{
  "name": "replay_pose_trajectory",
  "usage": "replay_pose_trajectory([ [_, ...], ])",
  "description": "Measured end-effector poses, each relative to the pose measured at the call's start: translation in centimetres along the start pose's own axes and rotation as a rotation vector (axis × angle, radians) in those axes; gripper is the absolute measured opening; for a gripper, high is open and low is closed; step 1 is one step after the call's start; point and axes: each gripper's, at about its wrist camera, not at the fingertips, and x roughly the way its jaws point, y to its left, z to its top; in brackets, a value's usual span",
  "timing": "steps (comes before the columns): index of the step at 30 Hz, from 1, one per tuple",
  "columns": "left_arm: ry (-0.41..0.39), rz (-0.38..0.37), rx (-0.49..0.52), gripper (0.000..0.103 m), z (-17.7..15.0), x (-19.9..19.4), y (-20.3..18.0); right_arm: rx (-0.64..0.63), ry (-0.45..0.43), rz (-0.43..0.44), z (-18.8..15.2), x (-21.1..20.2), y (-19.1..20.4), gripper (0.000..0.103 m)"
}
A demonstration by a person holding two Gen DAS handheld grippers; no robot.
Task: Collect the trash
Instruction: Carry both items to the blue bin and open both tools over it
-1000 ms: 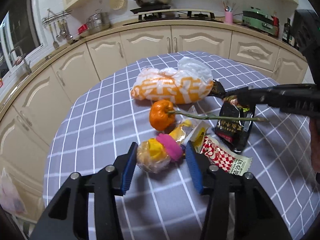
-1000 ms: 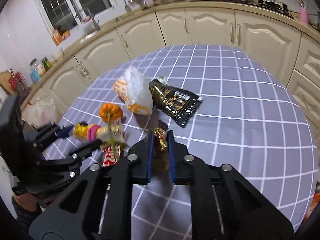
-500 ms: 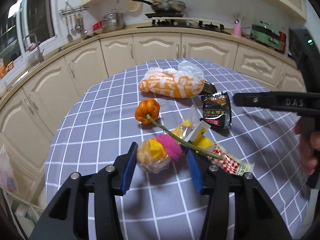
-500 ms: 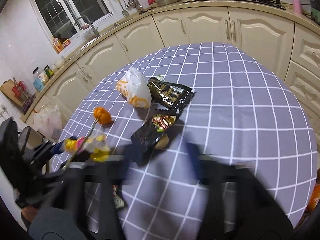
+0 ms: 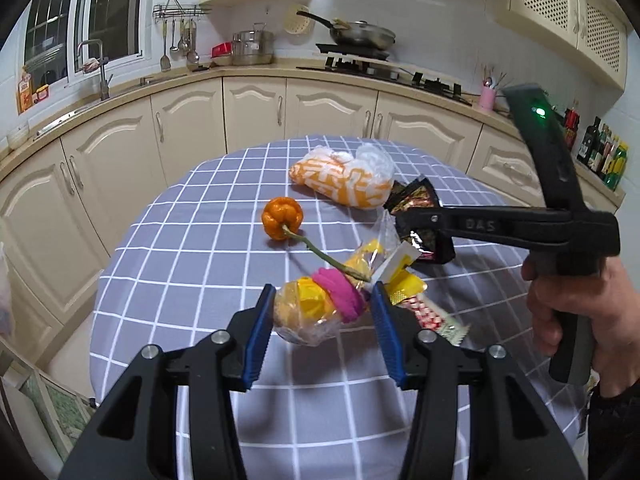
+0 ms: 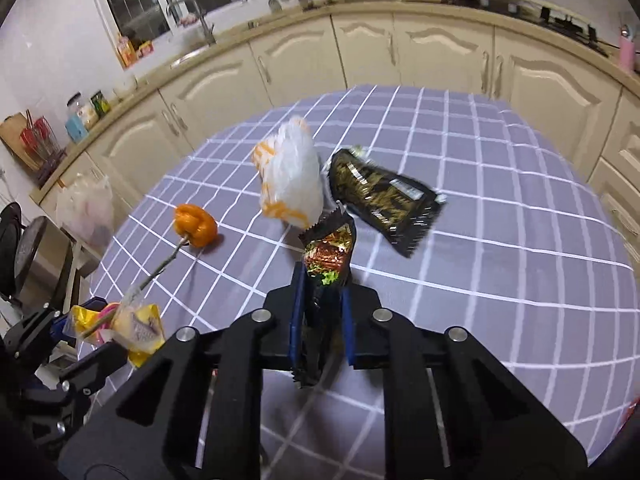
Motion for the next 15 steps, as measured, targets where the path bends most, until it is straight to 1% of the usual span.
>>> replay_pose_trajectory([
  [3, -0.014, -0.02, 0.002, 0.047, 0.3, -0.3, -0.9, 0.039, -0.034, 0.027, -0.5, -1.8, -1.4, 0.015],
  [8, -0.039, -0.064, -0.008, 0.047, 0.8, -0.7, -2.4, 0.114, -0.115, 0.074, -1.3, -5.7, -3.8, 0.014],
  [10, -0.045, -0.074, -0.002, 0.047, 1.1, -0.8, -3.3, 0.136, -0.141, 0.07, -1.6, -7.1, -4.8, 0.014],
  [15, -0.053, -0.111, 0.015, 0.047, 1.5, -0.8, -5.8, 0.179, -0.17, 0.054, -2.8, -9.1, -6.7, 0.013],
])
